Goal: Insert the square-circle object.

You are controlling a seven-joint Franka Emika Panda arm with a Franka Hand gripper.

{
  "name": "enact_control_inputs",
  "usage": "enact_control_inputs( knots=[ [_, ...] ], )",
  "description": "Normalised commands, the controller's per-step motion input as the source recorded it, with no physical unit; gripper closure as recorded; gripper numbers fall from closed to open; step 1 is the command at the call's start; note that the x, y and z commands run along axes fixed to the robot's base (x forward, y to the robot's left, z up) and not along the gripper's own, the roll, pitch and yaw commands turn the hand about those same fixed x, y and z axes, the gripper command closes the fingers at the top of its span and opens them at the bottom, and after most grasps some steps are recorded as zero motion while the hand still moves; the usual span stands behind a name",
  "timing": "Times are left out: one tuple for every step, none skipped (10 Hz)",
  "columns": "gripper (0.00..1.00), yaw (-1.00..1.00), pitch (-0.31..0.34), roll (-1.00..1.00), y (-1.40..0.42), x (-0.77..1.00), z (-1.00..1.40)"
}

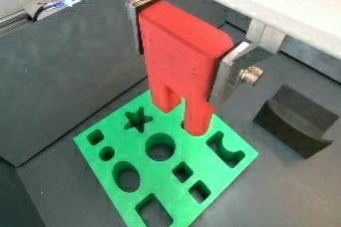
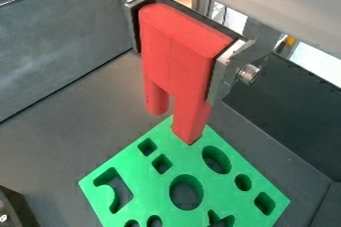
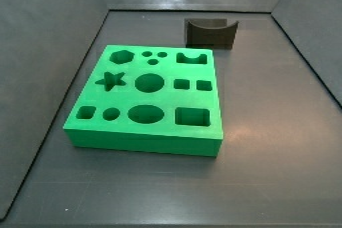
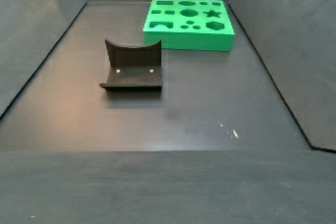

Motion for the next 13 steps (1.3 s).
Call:
enact_control_inputs(
  knots=[
    [1.00,0.01,0.000,0.00,-0.21,-0.97,-1.00],
    [1.00,0.00,0.000,0.00,-0.37,-0.98,-1.00],
    [1.00,0.00,0.000,0.00,-0.47,-0.90,-1.00],
    [1.00,0.00,0.000,0.00,-0.47,-0.91,-1.00],
    [1.00,0.00,0.000,0.00,-0.47,-0.91,-1.00],
    [1.00,0.00,0.000,0.00,-0.46,-0.91,-1.00],
    [1.00,0.00,0.000,0.00,-0.44,-0.89,-1.00],
    [1.00,0.00,0.000,0.00,-0.29,-0.81,-1.00],
    [1.00,-0.07,0.000,0.00,-0.01,-0.23,-1.00],
    [1.00,0.00,-0.021,-0.17,0.06,0.09,-0.75],
    [1.00,0.00,-0.037,-0.21,0.00,0.20,-0.68],
    [1.00,-0.11,-0.009,-0.21,0.00,0.14,-0.44],
    [1.00,-0.12,0.000,-0.16,-0.04,0.11,-0.26]
  ],
)
